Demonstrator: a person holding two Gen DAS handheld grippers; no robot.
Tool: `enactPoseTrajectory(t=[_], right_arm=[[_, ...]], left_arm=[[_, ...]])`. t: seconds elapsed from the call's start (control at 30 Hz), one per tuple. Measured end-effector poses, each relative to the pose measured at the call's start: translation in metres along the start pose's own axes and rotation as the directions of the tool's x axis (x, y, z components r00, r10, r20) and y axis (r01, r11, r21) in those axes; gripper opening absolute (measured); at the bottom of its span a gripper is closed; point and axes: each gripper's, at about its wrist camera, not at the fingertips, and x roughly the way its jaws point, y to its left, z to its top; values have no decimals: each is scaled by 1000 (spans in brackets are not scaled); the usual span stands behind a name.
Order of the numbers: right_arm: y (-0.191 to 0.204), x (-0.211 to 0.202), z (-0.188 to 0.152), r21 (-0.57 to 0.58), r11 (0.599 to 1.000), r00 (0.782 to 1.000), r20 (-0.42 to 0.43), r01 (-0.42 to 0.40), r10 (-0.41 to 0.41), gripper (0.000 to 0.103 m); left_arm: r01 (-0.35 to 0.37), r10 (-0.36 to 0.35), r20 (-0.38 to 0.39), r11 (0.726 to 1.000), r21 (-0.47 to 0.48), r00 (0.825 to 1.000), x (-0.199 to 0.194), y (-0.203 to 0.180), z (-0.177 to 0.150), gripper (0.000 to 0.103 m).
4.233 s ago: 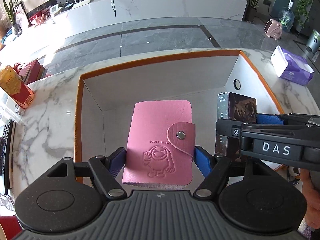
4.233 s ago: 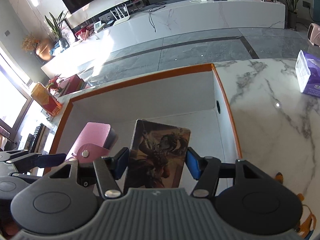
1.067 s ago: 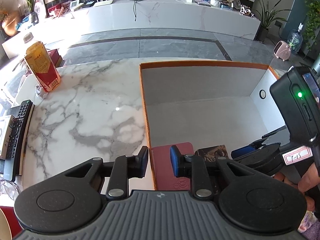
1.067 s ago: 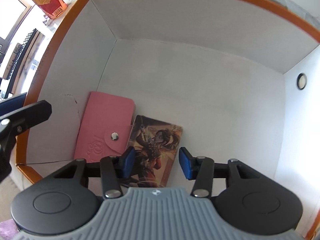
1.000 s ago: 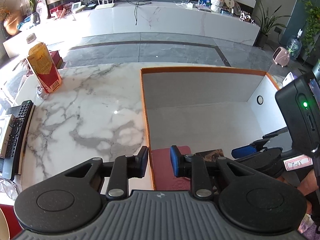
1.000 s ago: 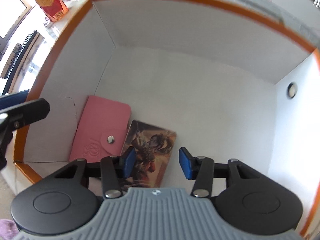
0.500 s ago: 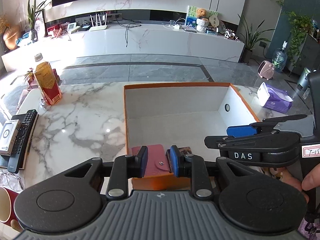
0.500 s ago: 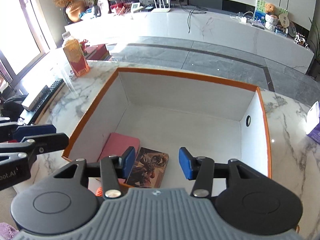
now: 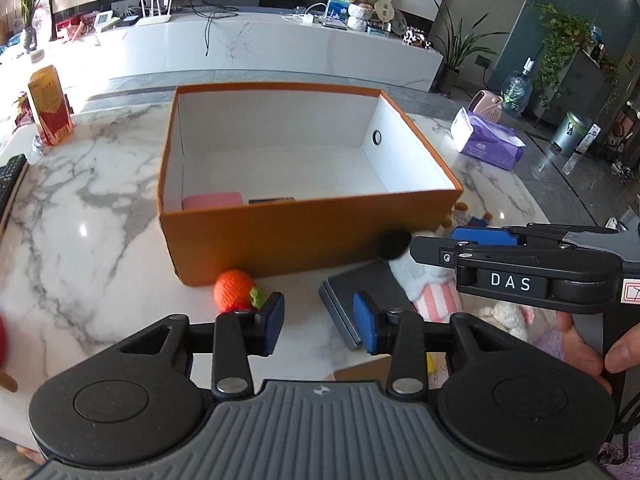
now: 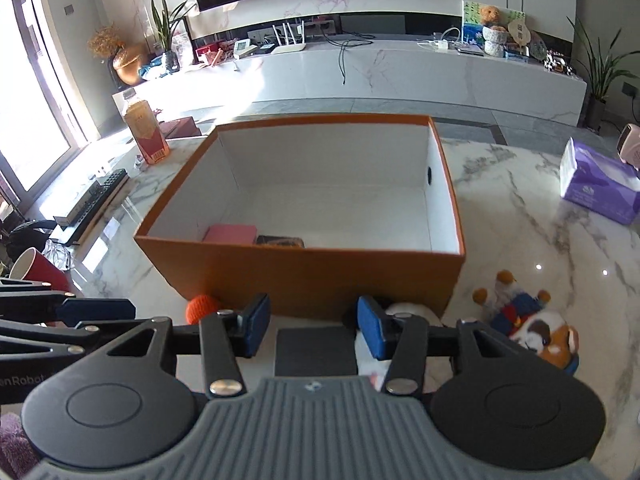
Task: Organize objects
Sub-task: 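Withdraw both tools from the orange box toward the remaining items, then grasp small brown cardboard box with left tool while right tool grasps black square case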
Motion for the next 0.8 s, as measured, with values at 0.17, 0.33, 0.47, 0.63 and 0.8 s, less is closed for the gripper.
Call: enactPoseTrajectory(t=[0.17, 0.33, 0.47, 0.63, 0.8], right_arm=[[-15, -5, -35, 40, 999, 999, -18, 31, -31, 51], [-22, -9, -56, 38, 998, 999, -17, 44, -43, 51], [-27, -6, -68, 38, 998, 998, -28, 49, -48, 51], [-33, -3, -74, 52, 997, 998, -45, 52, -50, 51], [-33, -1, -73, 56, 997, 998, -44, 49, -47, 51]], left_arm=[[27, -28, -60, 1000, -11, 998, 12, -12, -25, 64], [31, -34, -100, 999, -32, 994, 23, -21, -46, 76], [20, -25, -122, 999, -41, 992, 30, -30, -57, 81], [-14, 4, -143, 997, -70, 990, 43, -37, -62, 83], [-58, 46, -166, 996, -69, 985, 58, -42, -60, 84]])
